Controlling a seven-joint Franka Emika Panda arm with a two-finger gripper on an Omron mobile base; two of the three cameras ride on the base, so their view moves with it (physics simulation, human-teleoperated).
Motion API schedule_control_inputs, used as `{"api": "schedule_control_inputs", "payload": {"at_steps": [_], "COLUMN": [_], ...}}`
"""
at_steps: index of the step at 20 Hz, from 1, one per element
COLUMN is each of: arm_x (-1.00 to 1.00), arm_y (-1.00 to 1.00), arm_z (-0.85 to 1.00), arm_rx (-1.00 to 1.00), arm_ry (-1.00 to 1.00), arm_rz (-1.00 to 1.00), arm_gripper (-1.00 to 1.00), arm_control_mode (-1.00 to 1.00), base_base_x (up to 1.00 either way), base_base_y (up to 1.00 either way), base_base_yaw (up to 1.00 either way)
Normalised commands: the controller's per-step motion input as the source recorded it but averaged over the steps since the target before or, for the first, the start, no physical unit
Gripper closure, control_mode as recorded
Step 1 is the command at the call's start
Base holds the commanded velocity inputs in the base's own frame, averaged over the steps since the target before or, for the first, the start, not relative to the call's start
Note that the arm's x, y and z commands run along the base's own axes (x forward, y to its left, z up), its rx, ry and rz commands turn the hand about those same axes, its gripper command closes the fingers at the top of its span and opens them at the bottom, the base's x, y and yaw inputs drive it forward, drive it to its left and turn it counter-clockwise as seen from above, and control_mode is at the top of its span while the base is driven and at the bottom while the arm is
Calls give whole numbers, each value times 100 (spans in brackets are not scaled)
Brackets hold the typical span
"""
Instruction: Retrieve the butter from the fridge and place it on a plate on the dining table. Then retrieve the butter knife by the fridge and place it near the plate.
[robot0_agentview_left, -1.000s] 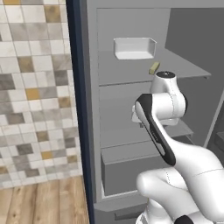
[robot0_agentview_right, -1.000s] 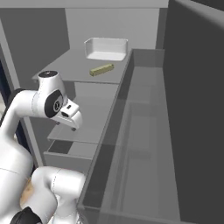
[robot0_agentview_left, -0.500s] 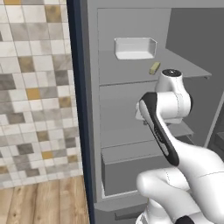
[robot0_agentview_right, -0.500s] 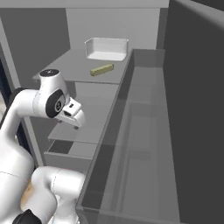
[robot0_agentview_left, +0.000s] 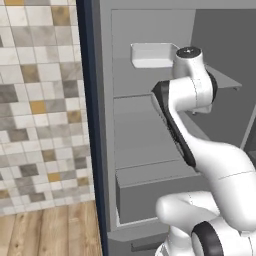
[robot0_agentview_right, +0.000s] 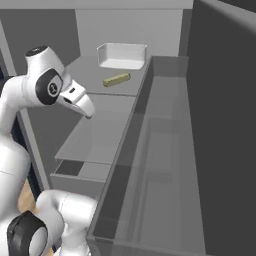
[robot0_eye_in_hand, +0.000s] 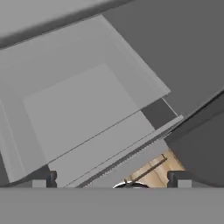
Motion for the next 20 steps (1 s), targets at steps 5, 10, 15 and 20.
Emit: {"api": "schedule_control_inputs", "payload": {"at_steps": [5,10,15,20], "arm_x": [37,42,67,66], "arm_y": [-35,-19,-8,-19], "arm_z": [69,42,7,-3], "arm_rx": [0,6,-7,-4], "arm_ry": [-25,1,5,4], "arm_rz": [-14,-2,1,3], "arm_gripper": [-100,-100,-100,-100], "arm_control_mode": [-100,-100,-100,-100], "base_base_x": [0,0,0,0], "base_base_y": [0,0,0,0], "base_base_yaw": [0,0,0,0]}}
